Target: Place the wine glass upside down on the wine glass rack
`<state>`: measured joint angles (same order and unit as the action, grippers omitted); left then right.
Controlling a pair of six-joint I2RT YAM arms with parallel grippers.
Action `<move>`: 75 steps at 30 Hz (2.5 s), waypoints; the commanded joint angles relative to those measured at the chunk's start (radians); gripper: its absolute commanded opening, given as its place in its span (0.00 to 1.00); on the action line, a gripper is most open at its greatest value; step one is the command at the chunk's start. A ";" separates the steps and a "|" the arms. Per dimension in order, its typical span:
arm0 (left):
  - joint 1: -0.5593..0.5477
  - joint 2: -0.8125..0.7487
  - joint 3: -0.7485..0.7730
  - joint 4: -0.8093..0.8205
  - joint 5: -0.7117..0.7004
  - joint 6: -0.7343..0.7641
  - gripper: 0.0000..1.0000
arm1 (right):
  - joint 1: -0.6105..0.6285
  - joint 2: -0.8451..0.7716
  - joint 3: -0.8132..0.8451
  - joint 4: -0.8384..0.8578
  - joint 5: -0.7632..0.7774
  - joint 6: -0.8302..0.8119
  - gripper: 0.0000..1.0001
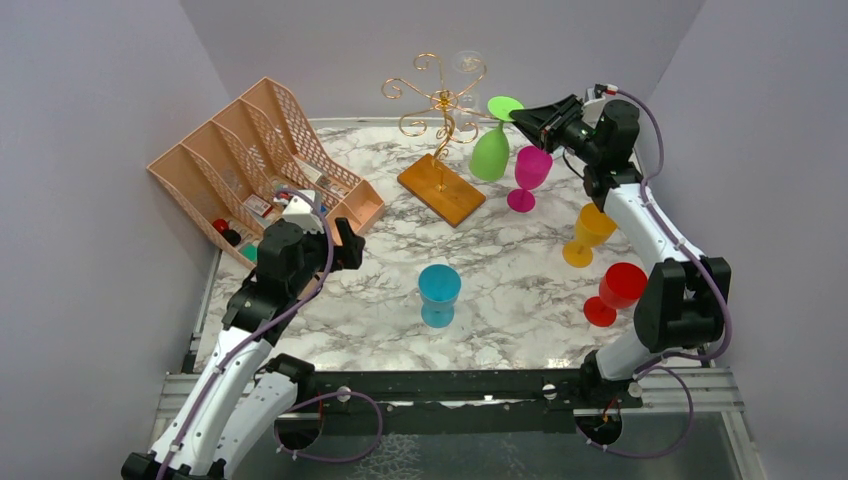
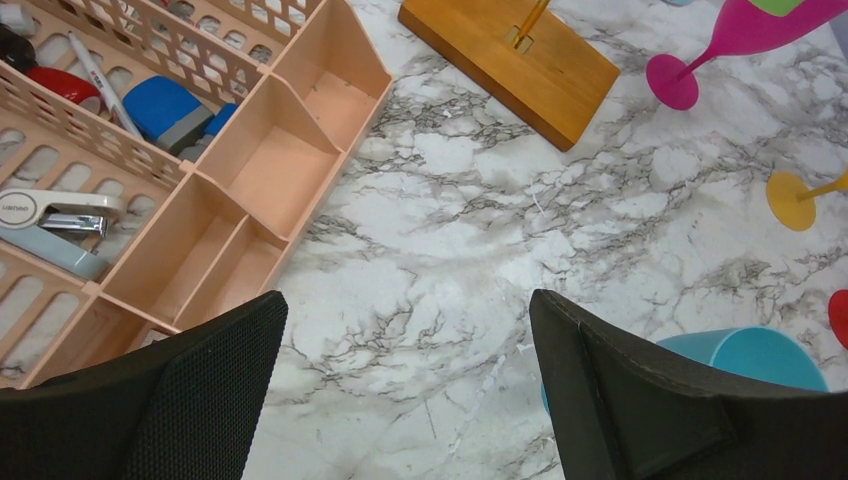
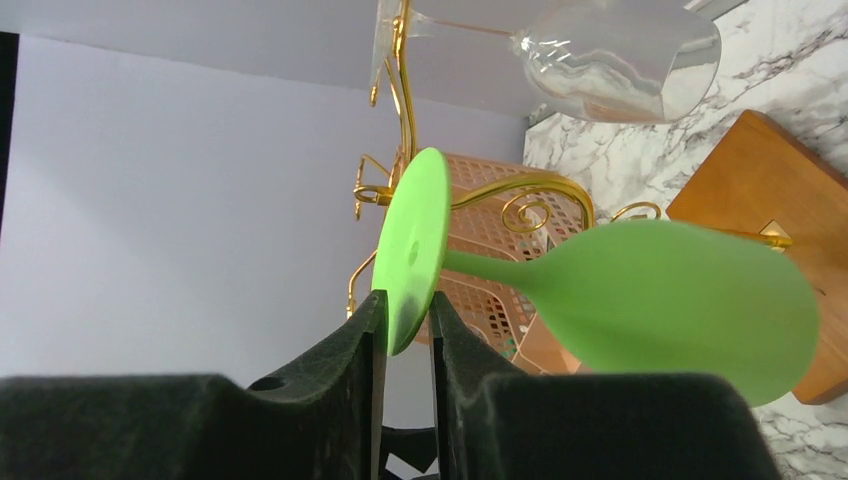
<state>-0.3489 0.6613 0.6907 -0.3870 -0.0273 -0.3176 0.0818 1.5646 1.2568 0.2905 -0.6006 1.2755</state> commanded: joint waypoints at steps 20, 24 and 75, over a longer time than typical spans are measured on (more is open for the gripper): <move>-0.002 0.108 0.265 -0.265 0.434 -0.120 0.90 | -0.021 -0.179 -0.037 -0.206 -0.057 -0.317 0.69; -0.002 0.140 0.293 -0.265 0.523 -0.129 0.87 | -0.021 -0.262 -0.074 -0.277 -0.046 -0.443 0.74; -0.256 0.460 0.164 -0.044 0.354 -0.207 0.62 | -0.020 -0.826 -0.437 -0.624 0.217 -0.775 0.94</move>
<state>-0.5869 1.1023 0.8539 -0.4580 0.4042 -0.5457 0.0650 0.7742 0.8467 -0.3618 -0.3565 0.5293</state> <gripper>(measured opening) 0.627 0.946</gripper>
